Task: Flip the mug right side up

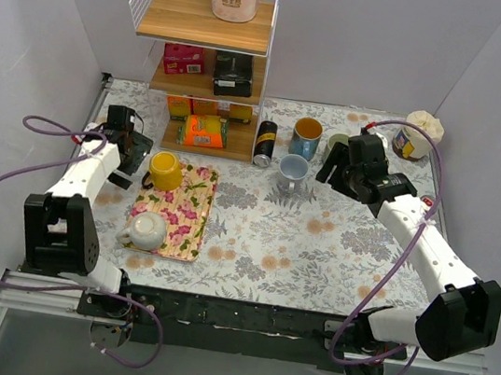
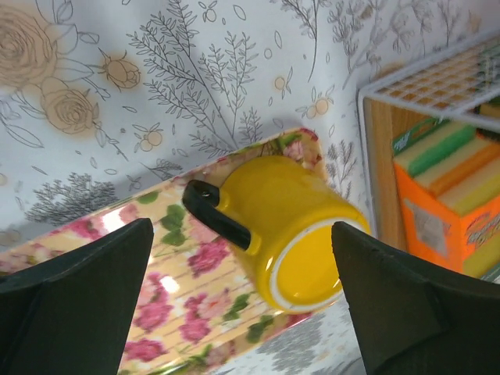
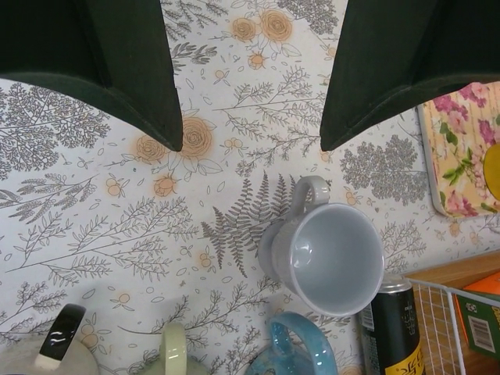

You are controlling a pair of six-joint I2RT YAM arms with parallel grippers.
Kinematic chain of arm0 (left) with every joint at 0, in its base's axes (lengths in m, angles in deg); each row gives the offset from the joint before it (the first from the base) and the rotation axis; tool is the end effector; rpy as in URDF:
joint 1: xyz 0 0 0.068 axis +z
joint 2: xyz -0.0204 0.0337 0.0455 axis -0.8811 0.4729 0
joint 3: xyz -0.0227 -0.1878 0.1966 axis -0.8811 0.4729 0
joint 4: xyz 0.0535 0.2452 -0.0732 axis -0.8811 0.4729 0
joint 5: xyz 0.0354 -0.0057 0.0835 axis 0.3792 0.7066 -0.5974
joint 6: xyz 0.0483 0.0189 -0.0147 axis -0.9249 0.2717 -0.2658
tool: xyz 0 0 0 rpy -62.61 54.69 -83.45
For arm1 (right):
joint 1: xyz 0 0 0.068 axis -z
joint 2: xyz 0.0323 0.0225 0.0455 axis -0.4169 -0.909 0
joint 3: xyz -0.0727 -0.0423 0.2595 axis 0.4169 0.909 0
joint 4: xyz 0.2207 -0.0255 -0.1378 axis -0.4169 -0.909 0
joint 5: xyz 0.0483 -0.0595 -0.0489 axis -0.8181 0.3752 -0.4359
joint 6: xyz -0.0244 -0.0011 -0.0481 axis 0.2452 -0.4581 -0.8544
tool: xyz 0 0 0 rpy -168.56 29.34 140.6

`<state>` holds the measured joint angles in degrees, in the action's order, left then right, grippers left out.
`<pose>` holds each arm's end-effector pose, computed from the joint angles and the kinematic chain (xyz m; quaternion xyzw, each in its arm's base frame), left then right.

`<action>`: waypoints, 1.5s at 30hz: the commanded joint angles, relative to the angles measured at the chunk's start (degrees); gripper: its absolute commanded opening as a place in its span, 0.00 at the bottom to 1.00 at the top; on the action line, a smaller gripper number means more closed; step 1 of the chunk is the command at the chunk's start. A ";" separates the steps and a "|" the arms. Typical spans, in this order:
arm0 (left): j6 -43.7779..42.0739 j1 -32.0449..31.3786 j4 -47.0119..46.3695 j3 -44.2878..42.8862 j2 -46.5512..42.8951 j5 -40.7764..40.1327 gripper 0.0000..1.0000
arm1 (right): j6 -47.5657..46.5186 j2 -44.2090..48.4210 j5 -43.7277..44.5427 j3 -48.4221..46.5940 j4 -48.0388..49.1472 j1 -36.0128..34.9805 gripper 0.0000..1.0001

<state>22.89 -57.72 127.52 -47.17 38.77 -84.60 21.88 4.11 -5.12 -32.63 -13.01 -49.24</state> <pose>0.2984 0.0298 0.2410 -0.8134 0.5300 -0.0883 0.2228 0.2647 0.1123 0.3143 0.1329 0.8933 0.1180 0.4128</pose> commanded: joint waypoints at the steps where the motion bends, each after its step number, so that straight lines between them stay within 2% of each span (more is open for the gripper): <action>1: -23.03 0.25 -7.17 6.05 -7.98 2.61 0.98 | -1.84 -0.10 -4.31 0.22 1.98 0.60 0.78; 4: -35.69 0.25 -12.71 9.49 -10.27 9.54 0.98 | -2.63 -1.15 -6.86 0.21 2.42 0.78 0.77; 8: -47.04 0.25 -19.56 12.38 -10.01 13.86 0.98 | -2.99 -2.47 -9.58 0.04 2.51 0.69 0.76; 11: -54.35 0.17 -28.25 17.47 -10.18 16.68 0.98 | -3.43 -3.53 -12.04 -0.75 2.25 0.69 0.74; 15: -58.40 0.25 -38.27 21.52 -10.36 17.90 0.98 | -3.78 -4.32 -15.03 -1.28 1.63 0.69 0.72; 17: -60.35 0.17 -40.40 23.28 -10.27 20.18 0.98 | -3.95 -4.50 -15.39 -1.37 1.54 0.69 0.72; 21: -60.79 0.25 -40.85 23.81 -11.94 26.69 0.98 | -4.13 -4.41 -15.56 -1.63 1.37 0.69 0.71; 25: -57.91 0.25 -40.50 26.36 -14.57 29.86 0.87 | -4.13 -4.32 -15.48 -1.37 1.54 0.69 0.71; 28: -55.09 0.17 -38.31 27.07 -16.33 30.83 0.83 | -4.13 -4.49 -15.65 -1.37 1.63 0.69 0.71; 33: -50.52 0.16 -35.67 26.81 -18.97 31.09 0.86 | -3.87 -4.67 -15.91 -1.10 2.07 0.69 0.70; 39: -48.93 -0.19 -34.96 27.24 -17.57 34.87 0.86 | -3.78 -5.11 -16.36 -0.84 2.42 0.69 0.70; 45: -47.61 -0.98 -34.96 27.77 -17.48 38.04 0.82 | -3.87 -4.85 -16.00 -0.66 2.25 0.69 0.70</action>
<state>-26.05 -57.90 91.52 -20.35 21.77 -50.13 18.78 -0.83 -20.66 -32.39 -12.57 -48.69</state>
